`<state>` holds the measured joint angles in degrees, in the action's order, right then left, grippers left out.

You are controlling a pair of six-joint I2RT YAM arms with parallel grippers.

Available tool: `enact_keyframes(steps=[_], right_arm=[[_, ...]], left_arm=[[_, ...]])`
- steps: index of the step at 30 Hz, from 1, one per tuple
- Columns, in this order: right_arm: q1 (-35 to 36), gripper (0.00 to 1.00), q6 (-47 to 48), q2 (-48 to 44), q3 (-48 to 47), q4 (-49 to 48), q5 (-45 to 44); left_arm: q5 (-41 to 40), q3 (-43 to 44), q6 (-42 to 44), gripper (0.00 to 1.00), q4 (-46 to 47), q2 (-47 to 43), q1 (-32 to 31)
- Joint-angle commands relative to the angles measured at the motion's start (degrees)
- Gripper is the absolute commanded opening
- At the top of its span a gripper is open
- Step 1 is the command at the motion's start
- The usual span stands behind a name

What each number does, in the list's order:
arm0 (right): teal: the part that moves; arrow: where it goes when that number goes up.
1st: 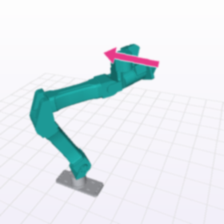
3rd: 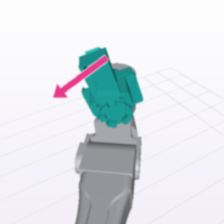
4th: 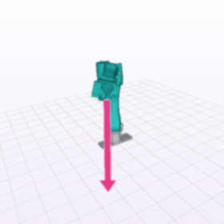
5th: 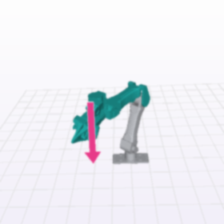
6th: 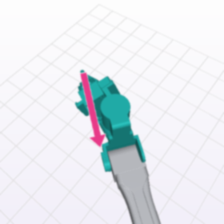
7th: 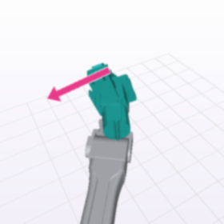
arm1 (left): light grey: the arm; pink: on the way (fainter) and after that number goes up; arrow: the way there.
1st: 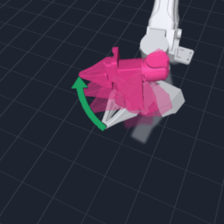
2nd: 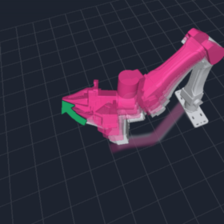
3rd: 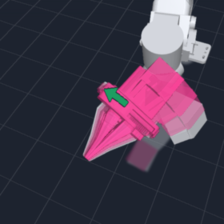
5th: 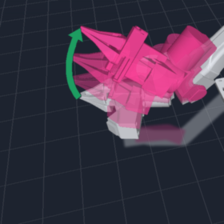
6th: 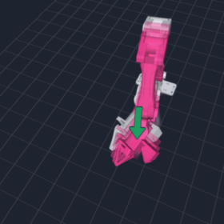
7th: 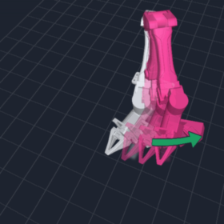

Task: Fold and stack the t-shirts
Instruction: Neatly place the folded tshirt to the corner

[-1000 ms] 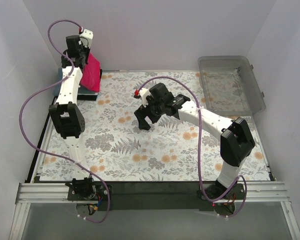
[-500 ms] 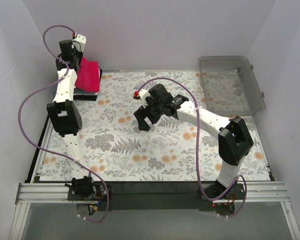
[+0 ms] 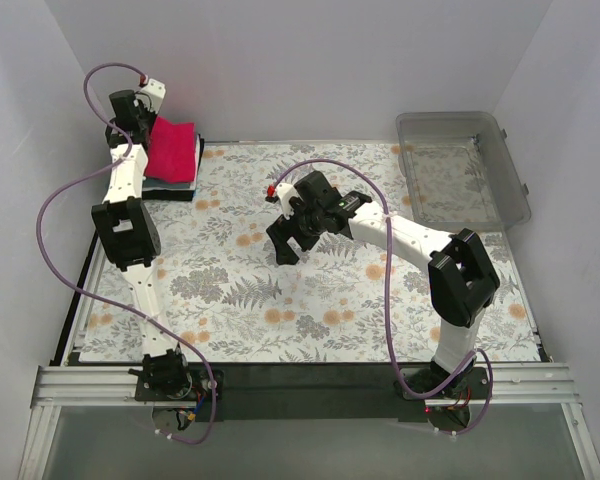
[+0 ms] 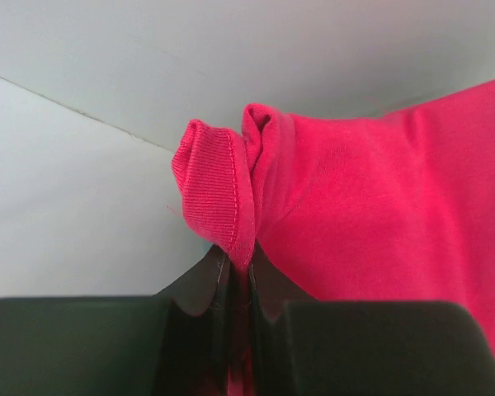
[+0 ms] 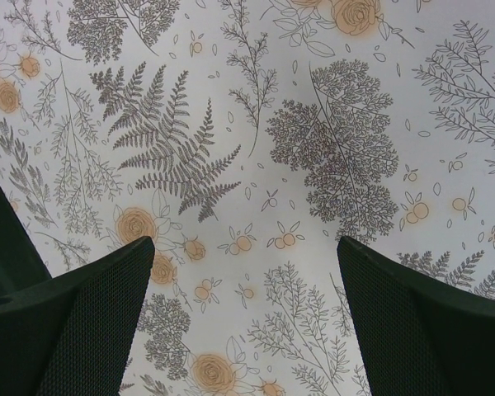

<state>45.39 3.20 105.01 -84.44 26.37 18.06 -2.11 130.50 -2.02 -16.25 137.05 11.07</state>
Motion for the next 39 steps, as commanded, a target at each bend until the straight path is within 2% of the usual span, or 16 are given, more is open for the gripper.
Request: enact_keyframes(steps=[1,3,4,6,7,10,14,17,20,21,25,30,33,34,37,39], right_arm=[[-0.12,0.98,-0.13,-0.68,-0.81,-1.85,1.10],[-0.21,0.98,-0.13,-0.77,-0.98,-1.94,1.27],[-0.30,0.98,-0.13,-0.86,-1.07,-1.85,1.36],[-0.21,0.98,-0.04,-1.30,-1.07,-1.76,1.27],[-0.21,0.98,0.05,-1.91,-0.99,-1.85,1.10],[-0.21,0.98,0.75,-3.93,0.07,-1.85,0.13],[-0.30,0.98,1.37,-6.66,1.65,-2.11,-1.01],[-0.65,0.98,1.81,-9.12,3.05,-2.55,-1.72],[-1.61,0.98,1.81,-11.40,4.02,-2.55,-1.89],[-1.96,0.98,1.72,-12.02,4.37,-2.64,-1.72],[-4.94,0.98,1.28,-15.44,6.31,-2.64,-0.58],[-8.29,0.98,0.40,-18.52,8.94,-2.55,1.18],[-10.14,0.98,0.31,-19.75,10.70,-2.64,1.53],[-10.92,0.98,0.31,-20.19,11.14,-2.64,1.71],[-11.98,0.98,0.49,-21.78,12.63,-3.17,1.01],[-12.34,0.98,0.58,-22.39,12.90,-3.17,0.92]], left_arm=[[0.53,1.61,4.65,0.00,4.64,-0.30,1.50],[-0.52,0.99,5.88,0.00,6.22,0.40,1.67],[-2.79,0.99,6.24,0.03,8.23,0.84,1.76],[-5.00,1.95,6.33,0.17,9.57,2.24,1.85],[-5.36,3.52,5.98,0.28,9.40,2.43,2.02],[-5.71,4.33,4.22,0.43,9.13,1.12,2.72],[-4.05,4.06,-0.95,0.57,7.47,-3.10,4.48],[-1.51,3.19,-5.26,0.59,2.38,-5.91,5.71],[1.04,-1.63,-11.06,0.59,-1.40,-10.82,7.12],[6.01,-2.43,-13.42,0.59,-2.81,-12.06,7.64],[15.09,-4.46,-23.00,0.60,-12.19,-15.94,10.37],[21.70,-9.72,-27.85,0.59,-16.88,-21.12,10.64],[23.82,-11.14,-29.44,0.54,-19.43,-21.22,10.64],[23.47,-11.49,-29.88,0.45,-20.13,-20.78,10.64],[23.73,-11.23,-31.37,0.33,-21.01,-18.41,10.64],[23.20,-10.71,-32.77,0.31,-20.49,-16.39,10.64]])
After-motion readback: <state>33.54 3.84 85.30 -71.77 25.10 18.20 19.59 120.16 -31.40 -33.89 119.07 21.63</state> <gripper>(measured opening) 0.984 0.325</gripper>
